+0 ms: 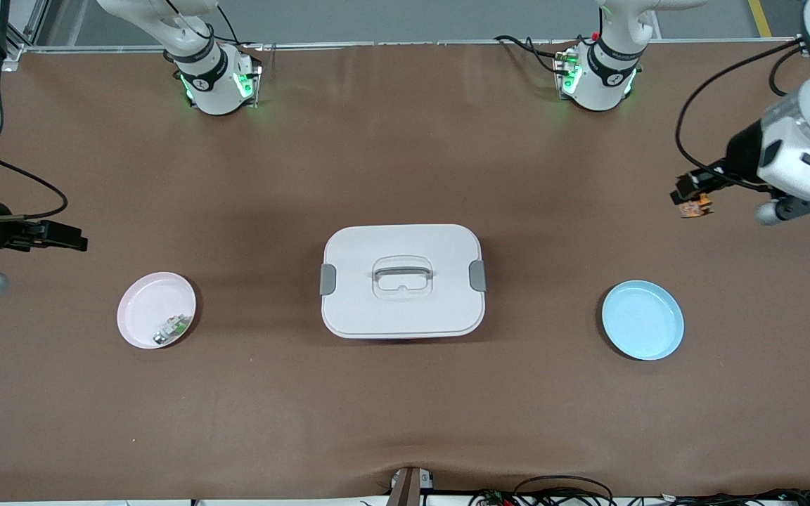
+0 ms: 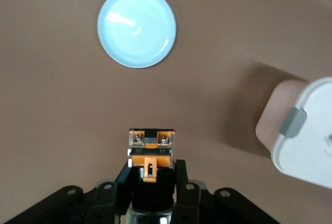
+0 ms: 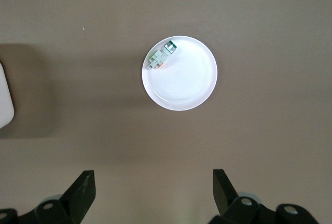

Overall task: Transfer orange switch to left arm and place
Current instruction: 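Carry the orange switch with the left gripper over the blue plate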

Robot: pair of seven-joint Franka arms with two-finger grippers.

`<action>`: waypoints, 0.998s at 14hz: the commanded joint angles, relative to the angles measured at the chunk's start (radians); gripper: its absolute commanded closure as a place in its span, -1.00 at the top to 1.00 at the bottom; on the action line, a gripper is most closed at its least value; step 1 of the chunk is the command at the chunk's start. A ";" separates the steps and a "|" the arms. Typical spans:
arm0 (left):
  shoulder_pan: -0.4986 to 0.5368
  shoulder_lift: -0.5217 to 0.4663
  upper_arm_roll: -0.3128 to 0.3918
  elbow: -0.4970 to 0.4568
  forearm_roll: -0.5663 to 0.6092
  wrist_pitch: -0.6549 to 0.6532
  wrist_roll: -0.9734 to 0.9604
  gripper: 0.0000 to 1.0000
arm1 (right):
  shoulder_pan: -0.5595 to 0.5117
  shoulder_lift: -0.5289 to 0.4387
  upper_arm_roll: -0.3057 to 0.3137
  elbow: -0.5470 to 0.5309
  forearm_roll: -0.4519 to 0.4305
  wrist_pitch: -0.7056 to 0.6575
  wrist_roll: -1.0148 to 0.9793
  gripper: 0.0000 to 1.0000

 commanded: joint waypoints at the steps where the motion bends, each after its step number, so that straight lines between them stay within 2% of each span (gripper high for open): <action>1: 0.063 0.032 -0.012 0.013 0.014 0.019 -0.121 -1.00 | -0.031 -0.004 0.017 0.023 -0.018 -0.013 -0.005 1.00; 6: 0.092 0.107 -0.009 0.009 0.022 0.151 -0.431 -1.00 | -0.086 -0.016 0.015 0.049 -0.022 -0.019 -0.010 1.00; 9: 0.085 0.153 -0.013 0.006 0.126 0.195 -0.604 -1.00 | -0.080 -0.032 0.018 0.054 -0.037 -0.021 -0.009 1.00; 14: 0.080 0.235 -0.018 -0.004 0.163 0.260 -0.817 -1.00 | -0.080 -0.038 0.023 0.083 -0.059 -0.021 -0.015 1.00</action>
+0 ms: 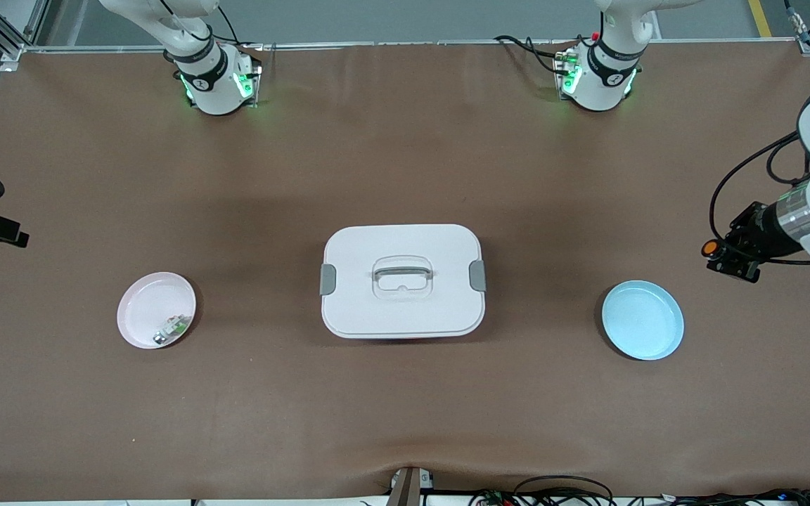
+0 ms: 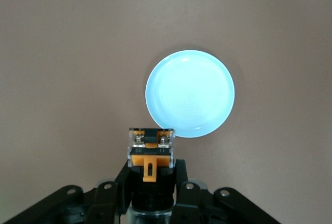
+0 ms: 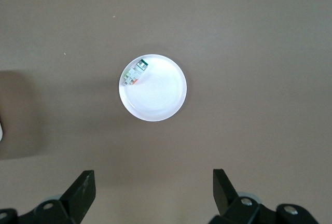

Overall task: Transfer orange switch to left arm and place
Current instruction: 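Carry the orange switch with the left gripper over the blue plate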

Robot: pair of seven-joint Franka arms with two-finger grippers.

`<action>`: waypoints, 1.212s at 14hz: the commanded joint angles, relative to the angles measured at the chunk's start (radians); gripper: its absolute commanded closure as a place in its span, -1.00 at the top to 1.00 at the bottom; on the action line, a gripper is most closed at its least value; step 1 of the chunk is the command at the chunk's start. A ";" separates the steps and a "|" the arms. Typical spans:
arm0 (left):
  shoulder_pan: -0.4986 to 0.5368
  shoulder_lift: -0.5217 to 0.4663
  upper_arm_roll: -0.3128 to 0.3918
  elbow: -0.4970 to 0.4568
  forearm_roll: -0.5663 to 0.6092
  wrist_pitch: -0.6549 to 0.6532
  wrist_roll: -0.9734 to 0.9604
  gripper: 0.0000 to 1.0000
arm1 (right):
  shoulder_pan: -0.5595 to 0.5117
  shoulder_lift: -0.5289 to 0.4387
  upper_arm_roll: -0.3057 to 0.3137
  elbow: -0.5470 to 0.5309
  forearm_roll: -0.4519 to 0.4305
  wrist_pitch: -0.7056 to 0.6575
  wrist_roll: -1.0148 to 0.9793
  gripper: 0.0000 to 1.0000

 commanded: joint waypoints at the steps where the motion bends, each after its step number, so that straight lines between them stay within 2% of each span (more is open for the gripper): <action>1: 0.001 0.038 -0.007 -0.010 0.057 0.048 -0.111 -1.00 | -0.003 -0.017 0.015 0.010 -0.024 -0.017 -0.036 1.00; 3: -0.005 0.063 -0.009 -0.036 0.072 0.115 -0.171 -1.00 | 0.004 -0.025 0.015 0.012 -0.070 -0.038 -0.170 1.00; 5: -0.007 0.095 -0.010 -0.047 0.107 0.166 -0.231 -1.00 | 0.003 -0.025 0.015 0.015 -0.071 -0.055 -0.236 1.00; 12: -0.013 0.193 -0.010 -0.057 0.138 0.276 -0.340 -1.00 | 0.003 -0.035 0.015 0.018 -0.073 -0.139 -0.229 1.00; 17: -0.018 0.245 -0.009 -0.120 0.146 0.399 -0.388 -1.00 | 0.001 -0.103 0.018 0.018 -0.048 -0.185 -0.226 1.00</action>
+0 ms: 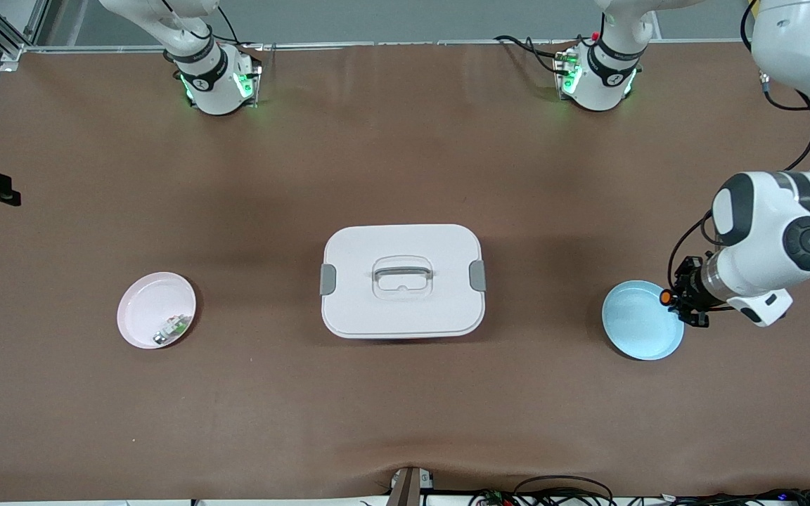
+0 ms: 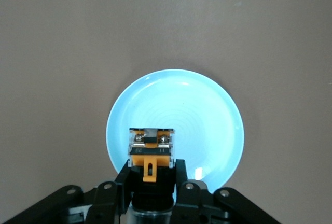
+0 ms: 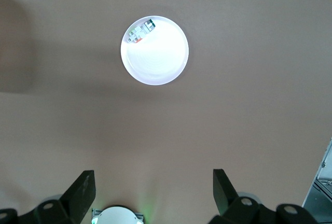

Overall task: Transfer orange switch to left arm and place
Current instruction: 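Carry the orange switch with the left gripper over the blue plate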

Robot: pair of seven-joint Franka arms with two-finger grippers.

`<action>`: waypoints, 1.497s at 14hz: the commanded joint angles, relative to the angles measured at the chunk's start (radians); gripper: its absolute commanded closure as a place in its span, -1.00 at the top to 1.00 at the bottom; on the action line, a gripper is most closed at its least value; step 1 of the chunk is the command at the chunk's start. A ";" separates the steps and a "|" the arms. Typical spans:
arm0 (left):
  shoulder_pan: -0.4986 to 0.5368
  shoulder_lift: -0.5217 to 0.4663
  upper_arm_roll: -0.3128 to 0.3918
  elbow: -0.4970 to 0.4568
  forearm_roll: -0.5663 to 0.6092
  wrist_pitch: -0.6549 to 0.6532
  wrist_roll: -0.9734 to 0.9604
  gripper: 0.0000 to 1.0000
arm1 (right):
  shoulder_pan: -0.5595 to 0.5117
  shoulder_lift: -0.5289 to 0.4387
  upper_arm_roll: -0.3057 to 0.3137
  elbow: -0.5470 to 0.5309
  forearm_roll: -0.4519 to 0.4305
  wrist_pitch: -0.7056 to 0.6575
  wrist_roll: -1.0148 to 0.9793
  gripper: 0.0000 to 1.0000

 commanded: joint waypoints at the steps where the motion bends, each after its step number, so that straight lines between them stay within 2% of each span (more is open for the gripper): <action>1: -0.003 0.014 -0.002 -0.030 0.031 0.048 -0.035 -1.00 | -0.002 -0.064 0.007 -0.004 0.035 -0.013 -0.003 1.00; 3: -0.008 0.051 0.000 -0.025 0.032 0.066 -0.035 -1.00 | -0.010 -0.084 -0.002 -0.006 0.091 -0.021 0.039 1.00; 9: -0.006 0.131 0.000 -0.016 0.072 0.167 -0.037 -1.00 | 0.013 -0.115 0.012 -0.013 0.091 -0.021 0.293 1.00; 15: -0.006 0.174 0.000 -0.001 0.092 0.210 -0.037 -1.00 | 0.025 -0.115 0.015 -0.015 0.085 -0.044 0.264 1.00; 18: -0.005 0.200 0.001 0.019 0.093 0.220 -0.038 -0.97 | -0.015 -0.115 0.055 -0.017 0.080 -0.051 0.189 1.00; 21: -0.003 0.208 0.001 0.024 0.093 0.221 -0.037 -0.91 | -0.009 -0.115 0.056 -0.020 0.080 -0.051 0.201 1.00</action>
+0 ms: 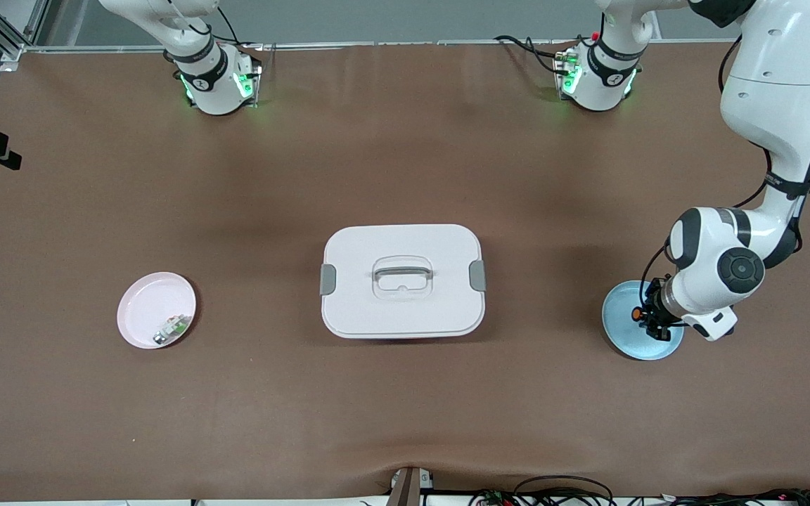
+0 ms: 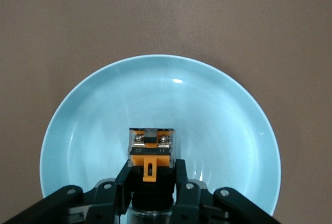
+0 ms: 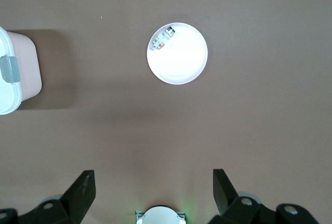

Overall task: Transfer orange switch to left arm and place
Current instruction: 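Lower the orange switch onto the blue plate with the left gripper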

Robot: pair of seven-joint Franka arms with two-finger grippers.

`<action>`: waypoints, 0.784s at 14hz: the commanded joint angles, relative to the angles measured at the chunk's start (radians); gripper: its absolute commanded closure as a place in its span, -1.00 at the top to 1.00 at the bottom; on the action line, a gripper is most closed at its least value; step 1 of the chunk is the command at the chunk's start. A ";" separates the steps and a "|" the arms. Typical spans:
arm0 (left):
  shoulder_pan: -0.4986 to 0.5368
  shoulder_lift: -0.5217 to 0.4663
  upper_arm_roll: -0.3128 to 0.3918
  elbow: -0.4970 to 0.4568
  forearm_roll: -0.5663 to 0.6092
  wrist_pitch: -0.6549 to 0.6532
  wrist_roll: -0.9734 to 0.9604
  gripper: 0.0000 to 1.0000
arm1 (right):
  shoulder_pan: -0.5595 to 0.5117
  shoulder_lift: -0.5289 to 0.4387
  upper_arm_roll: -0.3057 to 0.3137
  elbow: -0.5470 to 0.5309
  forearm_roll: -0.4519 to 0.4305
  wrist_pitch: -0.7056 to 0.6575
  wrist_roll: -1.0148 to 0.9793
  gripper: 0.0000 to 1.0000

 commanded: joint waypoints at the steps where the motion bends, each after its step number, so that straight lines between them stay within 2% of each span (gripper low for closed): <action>1: 0.003 0.014 0.001 0.022 0.028 0.005 -0.024 -0.88 | -0.017 -0.014 0.019 -0.016 0.004 -0.004 -0.001 1.00; 6: 0.003 0.015 0.001 0.024 0.028 0.005 -0.021 -0.53 | -0.020 -0.014 0.016 -0.016 0.010 0.017 0.000 1.00; 10: 0.001 0.023 0.001 0.044 0.028 0.005 -0.021 0.14 | -0.023 -0.014 0.015 -0.031 0.010 0.012 0.002 1.00; 11: 0.001 0.023 0.001 0.047 0.028 0.005 -0.021 0.21 | -0.025 -0.014 0.013 -0.034 0.010 0.011 0.002 1.00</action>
